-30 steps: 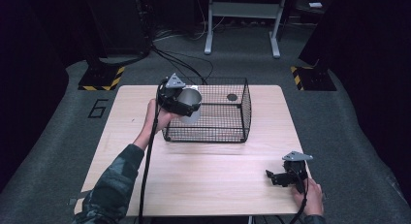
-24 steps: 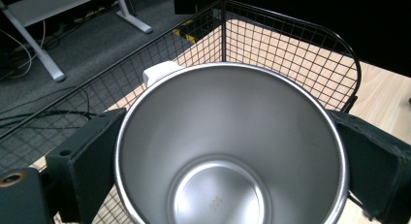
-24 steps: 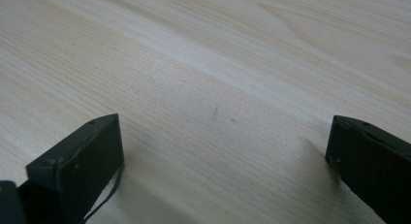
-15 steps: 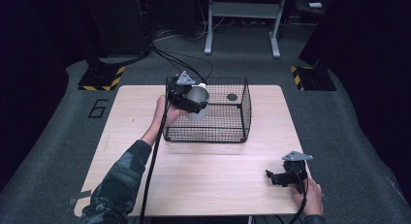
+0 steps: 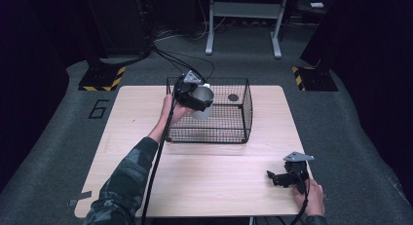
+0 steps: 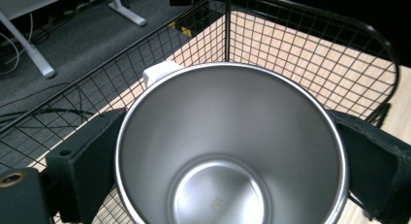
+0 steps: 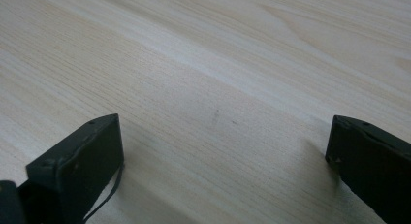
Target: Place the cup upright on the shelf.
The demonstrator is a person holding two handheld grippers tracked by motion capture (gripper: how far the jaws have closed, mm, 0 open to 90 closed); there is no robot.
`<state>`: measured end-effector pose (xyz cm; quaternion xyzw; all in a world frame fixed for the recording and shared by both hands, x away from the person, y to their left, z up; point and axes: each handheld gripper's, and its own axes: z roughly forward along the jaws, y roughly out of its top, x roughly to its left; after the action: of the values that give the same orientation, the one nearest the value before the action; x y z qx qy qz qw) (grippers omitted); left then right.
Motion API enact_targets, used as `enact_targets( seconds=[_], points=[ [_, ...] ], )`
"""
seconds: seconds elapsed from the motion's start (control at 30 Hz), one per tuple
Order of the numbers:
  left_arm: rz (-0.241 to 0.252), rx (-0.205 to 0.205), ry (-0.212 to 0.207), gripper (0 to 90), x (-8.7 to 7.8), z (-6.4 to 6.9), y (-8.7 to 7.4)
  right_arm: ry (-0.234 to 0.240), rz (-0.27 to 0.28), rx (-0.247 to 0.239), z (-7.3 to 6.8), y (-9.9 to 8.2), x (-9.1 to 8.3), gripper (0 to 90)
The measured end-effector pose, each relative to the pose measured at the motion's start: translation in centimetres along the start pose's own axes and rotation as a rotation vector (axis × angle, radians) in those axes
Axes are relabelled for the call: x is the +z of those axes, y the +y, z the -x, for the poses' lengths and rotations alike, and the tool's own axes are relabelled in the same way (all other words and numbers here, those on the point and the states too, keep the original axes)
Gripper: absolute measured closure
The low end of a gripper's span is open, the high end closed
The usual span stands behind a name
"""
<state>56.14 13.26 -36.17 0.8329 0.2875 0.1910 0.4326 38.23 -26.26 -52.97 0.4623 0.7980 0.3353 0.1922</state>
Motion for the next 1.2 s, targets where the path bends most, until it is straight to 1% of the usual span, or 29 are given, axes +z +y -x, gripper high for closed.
enact_targets(
  seconds=[0.07, 0.1, 0.17, 0.2, 0.3, 0.33, 0.47, 0.57, 0.6, 0.63, 0.67, 0.7, 0.73, 0.83, 0.87, 0.9, 0.93, 1.0, 1.03, 1.1, 1.17, 1.2],
  points=[
    [-0.005, 0.001, -0.004, 6.2, 0.3, -0.1, 0.0, 0.000, 0.001, 0.000, 0.0, 0.0, 0.0, 0.0],
    [-0.016, 0.003, -0.007, 6.2, 0.5, -0.1, 0.0, 0.000, 0.000, 0.000, 0.0, 0.0, 0.0, 0.0],
    [-0.016, 0.005, 0.001, 6.2, 0.7, -0.1, 0.0, 0.000, 0.001, 0.000, 0.0, 0.0, 0.0, 0.0],
    [-0.027, -0.001, -0.007, 6.2, 1.0, -0.2, -0.1, 0.000, 0.001, -0.001, 0.0, 0.0, 0.0, 0.0],
    [-0.030, -0.006, -0.007, 6.2, 1.4, -0.3, -0.2, 0.000, 0.001, 0.000, 0.0, 0.0, 0.0, 0.0],
    [-0.038, -0.003, -0.009, 6.2, 1.8, -0.3, -0.4, 0.000, 0.001, -0.001, 0.0, 0.0, 0.0, 0.0],
    [-0.050, -0.009, -0.012, 6.2, 2.2, -0.4, -0.5, 0.000, 0.001, 0.000, 0.0, 0.0, 0.0, 0.0],
    [-0.064, -0.002, -0.015, 6.2, 2.7, -0.5, -0.7, -0.003, 0.007, 0.001, 0.0, 0.0, 0.0, 0.0],
    [-0.071, -0.006, -0.017, 6.2, 3.1, -0.5, -0.8, 0.000, 0.001, 0.001, 0.0, 0.0, 0.0, 0.0],
    [-0.071, -0.006, -0.017, 6.2, 3.1, -0.5, -0.8, 0.000, 0.001, 0.001, 0.0, 0.0, 0.0, 0.0],
    [-0.079, 0.002, -0.017, 6.2, 3.2, -0.6, -0.9, 0.001, 0.000, 0.000, 0.0, 0.0, 0.0, 0.0],
    [-0.083, -0.011, -0.021, 6.2, 3.4, -0.6, -1.0, 0.000, 0.001, 0.000, 0.0, 0.0, 0.0, 0.0],
    [-0.091, -0.009, -0.017, 6.2, 3.7, -0.8, -1.2, 0.000, 0.001, 0.000, 0.0, 0.0, 0.0, 0.0],
    [-0.105, -0.013, -0.017, 6.2, 4.0, -1.0, -1.4, 0.000, 0.000, 0.000, 0.0, 0.0, 0.0, 0.0],
    [-0.107, -0.023, -0.018, 6.2, 4.2, -1.0, -1.5, 0.000, 0.001, 0.000, 0.0, 0.0, 0.0, 0.0],
    [-0.112, -0.016, -0.016, 6.2, 4.3, -1.2, -1.5, 0.000, 0.000, 0.000, 0.0, 0.0, 0.0, 0.0],
    [-0.120, -0.021, -0.021, 6.2, 4.5, -1.2, -1.6, -0.001, 0.003, 0.000, 0.0, 0.0, 0.0, 0.0],
    [-0.127, -0.019, -0.020, 6.2, 4.6, -1.2, -1.6, 0.000, 0.000, 0.000, 0.0, 0.0, 0.0, 0.0],
    [-0.127, -0.013, -0.022, 6.2, 4.8, -1.2, -1.7, 0.000, 0.002, 0.000, 0.0, 0.0, 0.0, 0.0],
    [-0.135, -0.016, -0.035, 6.2, 5.2, -1.2, -1.7, 0.000, 0.001, 0.001, 0.0, 0.0, 0.0, 0.0],
    [-0.138, -0.016, -0.037, 6.2, 5.3, -1.2, -1.7, -0.002, 0.008, 0.001, 0.0, 0.0, 0.0, 0.0],
    [-0.141, -0.019, -0.042, 6.2, 5.5, -1.1, -1.8, 0.001, 0.001, -0.001, 0.0, 0.0, 0.0, 0.0]
  ],
)
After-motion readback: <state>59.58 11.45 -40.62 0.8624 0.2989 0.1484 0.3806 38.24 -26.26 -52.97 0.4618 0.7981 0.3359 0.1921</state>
